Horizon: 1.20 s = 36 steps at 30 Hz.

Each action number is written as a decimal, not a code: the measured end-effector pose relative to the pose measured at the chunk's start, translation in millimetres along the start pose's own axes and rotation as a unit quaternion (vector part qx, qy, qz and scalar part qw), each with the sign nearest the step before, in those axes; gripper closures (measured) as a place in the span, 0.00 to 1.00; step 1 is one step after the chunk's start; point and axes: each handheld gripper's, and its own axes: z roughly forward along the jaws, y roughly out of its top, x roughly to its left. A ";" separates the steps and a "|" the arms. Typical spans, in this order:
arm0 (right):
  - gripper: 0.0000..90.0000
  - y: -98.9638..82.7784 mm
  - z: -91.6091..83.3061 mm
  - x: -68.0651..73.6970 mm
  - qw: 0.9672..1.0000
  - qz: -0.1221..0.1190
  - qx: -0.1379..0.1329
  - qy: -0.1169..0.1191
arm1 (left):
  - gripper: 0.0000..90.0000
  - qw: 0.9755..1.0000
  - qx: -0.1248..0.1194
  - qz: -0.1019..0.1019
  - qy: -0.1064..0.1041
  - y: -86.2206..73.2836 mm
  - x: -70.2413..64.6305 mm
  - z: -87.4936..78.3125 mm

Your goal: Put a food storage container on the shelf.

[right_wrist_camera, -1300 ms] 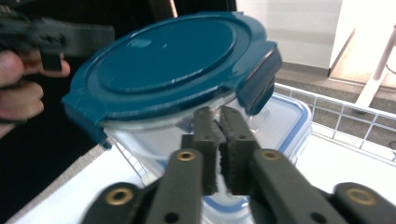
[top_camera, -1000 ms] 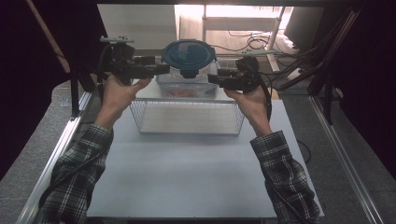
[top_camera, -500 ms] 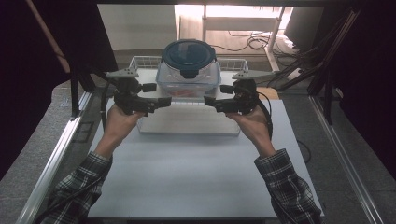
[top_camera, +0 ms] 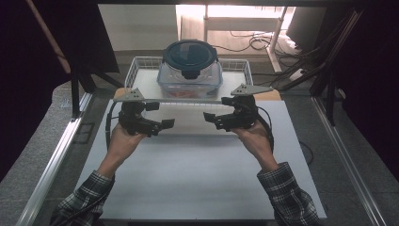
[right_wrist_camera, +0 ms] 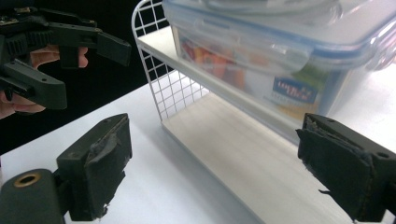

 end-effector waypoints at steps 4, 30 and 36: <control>0.09 -7.3 1.9 0.0 1.000 -0.001 0.003 0.001 | 0.04 1.000 0.003 0.001 0.000 -7.3 -0.5 1.9; 0.03 -52.8 5.1 11.1 0.999 -0.030 0.023 -0.006 | 0.02 1.000 0.019 -0.009 0.010 -63.8 -10.8 15.5; 0.01 -65.4 7.5 12.5 0.999 -0.023 0.025 -0.014 | 0.02 1.000 0.025 -0.010 0.011 -77.9 -12.9 19.2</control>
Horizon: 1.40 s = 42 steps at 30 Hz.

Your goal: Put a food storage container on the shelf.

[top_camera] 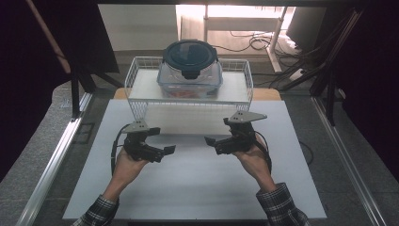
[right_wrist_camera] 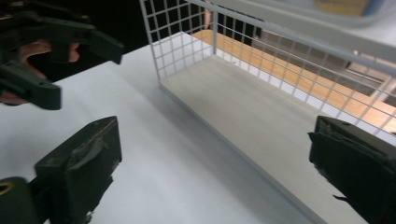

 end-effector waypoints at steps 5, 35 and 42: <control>0.00 -7.1 0.8 -0.2 1.000 0.004 0.003 -0.027 | 0.03 1.000 0.014 0.001 0.008 -8.3 0.2 1.3; 0.00 -42.1 -16.7 13.8 1.000 0.007 0.023 -0.010 | 0.05 0.999 0.019 -0.008 0.025 -44.0 -8.6 -22.1; 0.00 -52.2 -19.2 19.7 1.000 0.005 0.027 -0.005 | 0.05 0.999 0.019 -0.005 0.025 -52.0 -13.1 -22.8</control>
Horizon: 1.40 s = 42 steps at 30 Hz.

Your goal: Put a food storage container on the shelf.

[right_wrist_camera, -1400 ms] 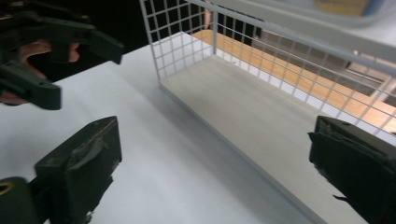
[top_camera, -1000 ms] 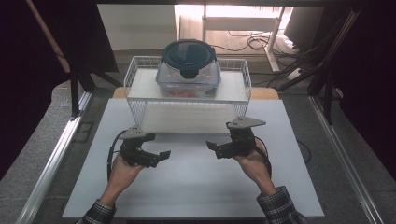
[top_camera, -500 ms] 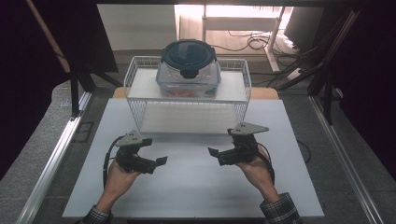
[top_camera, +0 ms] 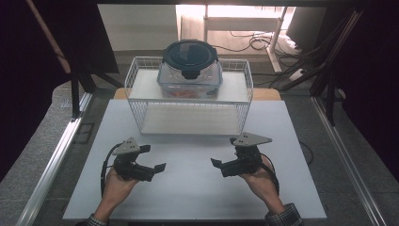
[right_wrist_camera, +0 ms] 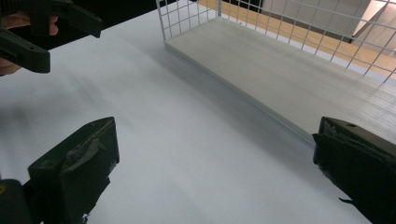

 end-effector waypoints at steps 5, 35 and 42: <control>0.00 -6.0 -0.5 3.4 1.000 -0.001 0.004 0.002 | 0.05 1.000 0.001 -0.002 0.001 -6.4 -2.3 -0.6; 0.00 -43.5 -15.5 2.9 1.000 0.014 0.013 -0.012 | 0.04 1.000 0.017 -0.015 0.013 -35.9 -4.3 -10.9; 0.00 -51.3 -20.3 1.4 1.000 0.007 0.015 -0.025 | 0.04 0.999 0.020 -0.016 0.025 -42.5 -3.0 -16.2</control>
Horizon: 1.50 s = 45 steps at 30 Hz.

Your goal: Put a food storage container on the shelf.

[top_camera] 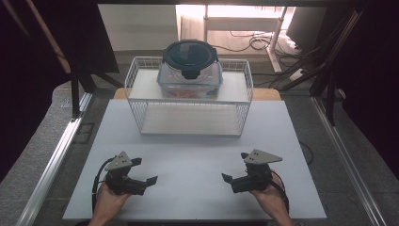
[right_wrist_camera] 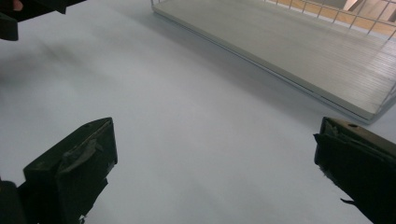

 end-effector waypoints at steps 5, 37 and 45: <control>0.00 -3.9 -4.2 -1.4 1.000 -0.003 0.000 -0.008 | 0.04 1.000 0.002 0.003 0.012 -4.1 0.0 -4.5; 0.00 -35.4 -16.9 -9.3 0.999 0.013 0.022 -0.035 | 0.03 0.998 0.033 -0.009 0.047 -31.5 7.2 -16.2; 0.00 -43.9 -18.3 -11.3 0.998 0.020 0.036 -0.039 | 0.02 0.998 0.049 -0.020 0.040 -38.5 9.7 -13.3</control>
